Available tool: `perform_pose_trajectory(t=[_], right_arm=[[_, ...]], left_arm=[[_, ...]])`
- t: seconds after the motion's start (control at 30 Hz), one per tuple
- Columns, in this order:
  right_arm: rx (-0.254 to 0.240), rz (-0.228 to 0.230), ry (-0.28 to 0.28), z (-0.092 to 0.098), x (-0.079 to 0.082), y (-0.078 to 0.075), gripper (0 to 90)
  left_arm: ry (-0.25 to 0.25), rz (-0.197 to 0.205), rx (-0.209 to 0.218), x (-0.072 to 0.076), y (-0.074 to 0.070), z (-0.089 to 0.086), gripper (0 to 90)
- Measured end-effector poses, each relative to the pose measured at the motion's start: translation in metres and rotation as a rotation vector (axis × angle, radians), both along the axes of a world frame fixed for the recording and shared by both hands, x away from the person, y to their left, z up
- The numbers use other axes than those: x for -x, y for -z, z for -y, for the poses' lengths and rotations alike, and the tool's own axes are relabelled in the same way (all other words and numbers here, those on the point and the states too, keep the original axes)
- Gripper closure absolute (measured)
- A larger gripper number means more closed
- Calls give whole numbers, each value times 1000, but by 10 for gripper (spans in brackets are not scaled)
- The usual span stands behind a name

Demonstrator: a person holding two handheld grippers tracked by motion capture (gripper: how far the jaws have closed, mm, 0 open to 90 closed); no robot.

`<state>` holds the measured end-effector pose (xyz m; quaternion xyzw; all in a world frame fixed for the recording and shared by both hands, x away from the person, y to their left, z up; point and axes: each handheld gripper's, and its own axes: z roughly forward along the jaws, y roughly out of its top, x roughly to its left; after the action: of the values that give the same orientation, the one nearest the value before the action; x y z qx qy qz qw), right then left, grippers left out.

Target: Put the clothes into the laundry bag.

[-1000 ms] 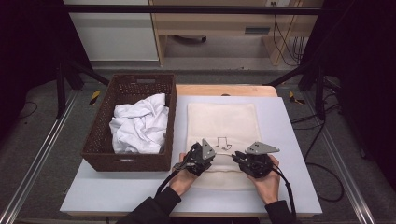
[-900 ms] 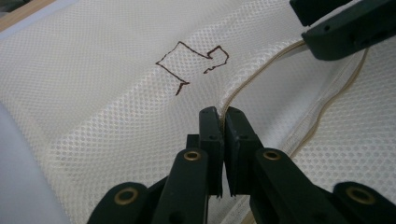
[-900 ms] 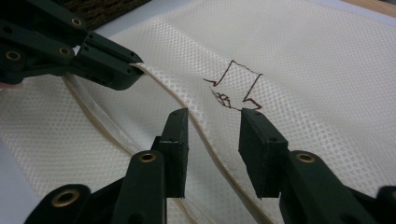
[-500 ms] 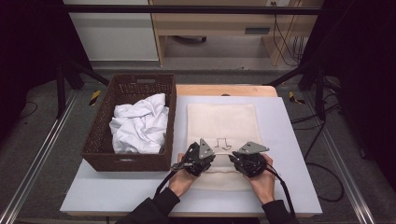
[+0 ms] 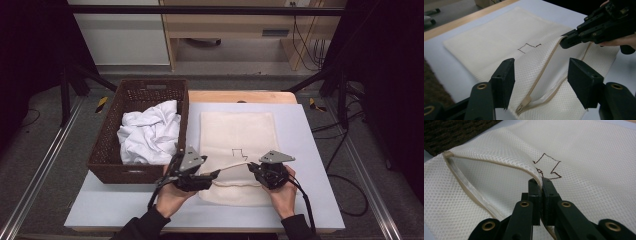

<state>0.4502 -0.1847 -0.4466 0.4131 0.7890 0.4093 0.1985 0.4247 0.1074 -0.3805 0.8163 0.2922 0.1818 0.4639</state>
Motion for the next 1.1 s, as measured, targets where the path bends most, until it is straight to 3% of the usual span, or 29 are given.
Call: perform_pose_trajectory(t=[0.1, 0.2, 0.3, 0.43, 0.53, 0.7, 0.9, 1.03, 1.07, 1.1], right_arm=[[-17, 13, -3, 1, 1, -2, 873], [-32, 19, 5, 1, 3, -3, 872], [-48, 26, 5, 1, 4, -4, 872], [-60, 34, 3, 3, 4, -6, 872], [-78, 43, 7, 4, 4, -9, 872], [-67, 41, 1, 3, 5, -10, 872], [-57, 48, 0, 1, 5, -10, 872], [-53, 44, -1, 2, 5, -9, 871], [-50, 45, 1, 2, 5, -9, 872], [-50, 42, 0, 2, 5, -9, 873]], left_arm=[[-43, 28, 1, 3, -12, -24, 336], [-70, 23, 52, 4, -20, -50, 315], [-118, 33, 53, 1, -27, -70, 316], [-162, 43, 66, -6, -34, -87, 300], [-232, 52, 76, -16, -43, -109, 287], [-285, 56, 63, -27, -49, -126, 277], [-364, 48, -65, -72, -55, -138, 249], [-392, 2, -79, -101, -45, -143, 238], [-392, 2, -79, -101, -45, -143, 232], [-417, -31, -104, -113, -36, -144, 230]])
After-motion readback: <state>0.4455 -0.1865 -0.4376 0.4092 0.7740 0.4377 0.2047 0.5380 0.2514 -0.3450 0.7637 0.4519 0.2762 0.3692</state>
